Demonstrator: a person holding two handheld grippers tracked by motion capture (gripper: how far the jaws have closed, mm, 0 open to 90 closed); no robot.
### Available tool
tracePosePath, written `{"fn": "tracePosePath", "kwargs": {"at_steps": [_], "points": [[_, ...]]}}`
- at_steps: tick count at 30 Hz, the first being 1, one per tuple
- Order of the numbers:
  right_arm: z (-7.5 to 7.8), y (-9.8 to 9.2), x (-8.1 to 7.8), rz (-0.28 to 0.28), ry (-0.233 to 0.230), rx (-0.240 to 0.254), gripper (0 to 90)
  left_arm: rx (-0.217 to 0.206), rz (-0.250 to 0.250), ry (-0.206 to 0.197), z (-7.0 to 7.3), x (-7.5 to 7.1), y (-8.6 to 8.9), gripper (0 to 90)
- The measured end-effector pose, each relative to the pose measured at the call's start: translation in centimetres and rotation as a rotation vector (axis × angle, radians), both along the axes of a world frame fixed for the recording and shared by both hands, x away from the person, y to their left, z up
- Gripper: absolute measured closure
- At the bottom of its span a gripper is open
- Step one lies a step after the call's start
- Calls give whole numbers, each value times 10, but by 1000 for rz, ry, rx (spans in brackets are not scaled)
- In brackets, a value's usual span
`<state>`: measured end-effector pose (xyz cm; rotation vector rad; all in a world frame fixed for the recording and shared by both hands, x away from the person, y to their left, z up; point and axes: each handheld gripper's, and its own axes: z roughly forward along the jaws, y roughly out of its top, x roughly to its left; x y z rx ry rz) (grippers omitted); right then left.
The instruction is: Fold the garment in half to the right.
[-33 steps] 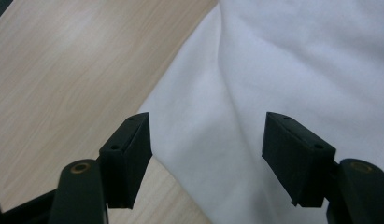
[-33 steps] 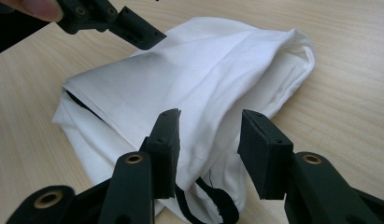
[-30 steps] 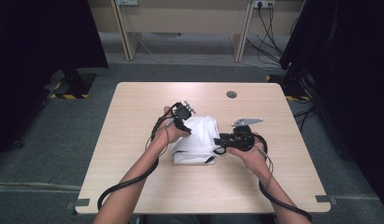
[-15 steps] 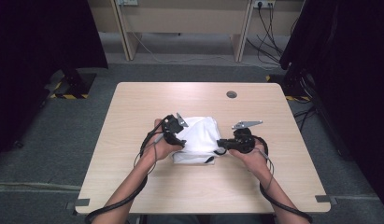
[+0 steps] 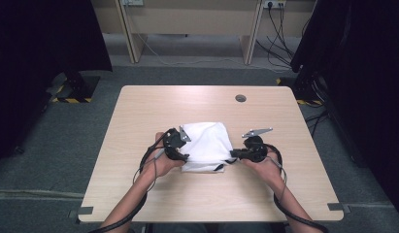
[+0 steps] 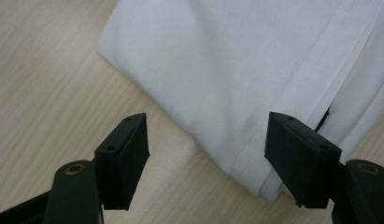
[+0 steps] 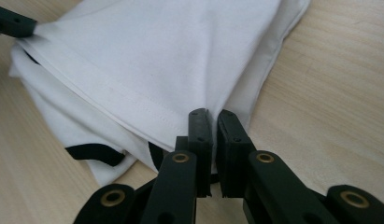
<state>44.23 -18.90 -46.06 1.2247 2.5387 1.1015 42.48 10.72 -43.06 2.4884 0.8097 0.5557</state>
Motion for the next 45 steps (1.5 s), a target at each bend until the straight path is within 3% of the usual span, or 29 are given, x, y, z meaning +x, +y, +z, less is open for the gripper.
{"fn": "tracePosePath", "kwargs": {"at_steps": [5, 10, 16, 19, 23, 28, 33, 45], "points": [[1, 2, 0, 8, -6, -33, 789, -4, -3, -9, 0, -5, 2, 296], [13, -4, -3, -18, -54, -2, 689, -27, -6, -12, 3, -16, 10, 294], [4, -2, -1, -2, -8, -50, 603, -31, -27, 9, -1, -29, 13, 293], [-1, -2, -2, -4, -1, -42, 619, -31, -35, 21, -7, -31, 13, 297], [-2, -1, -3, 3, -1, -42, 673, -39, -45, 9, -10, -33, 12, 332], [-3, 1, -4, 7, 6, -46, 764, -18, -84, 6, -15, -36, 4, 415], [-4, 2, -4, 9, 7, -45, 790, 7, -100, -7, -20, -37, -4, 492], [-4, 7, 7, -16, 11, -34, 798, -6, -58, -19, -26, -28, -18, 515]]}}
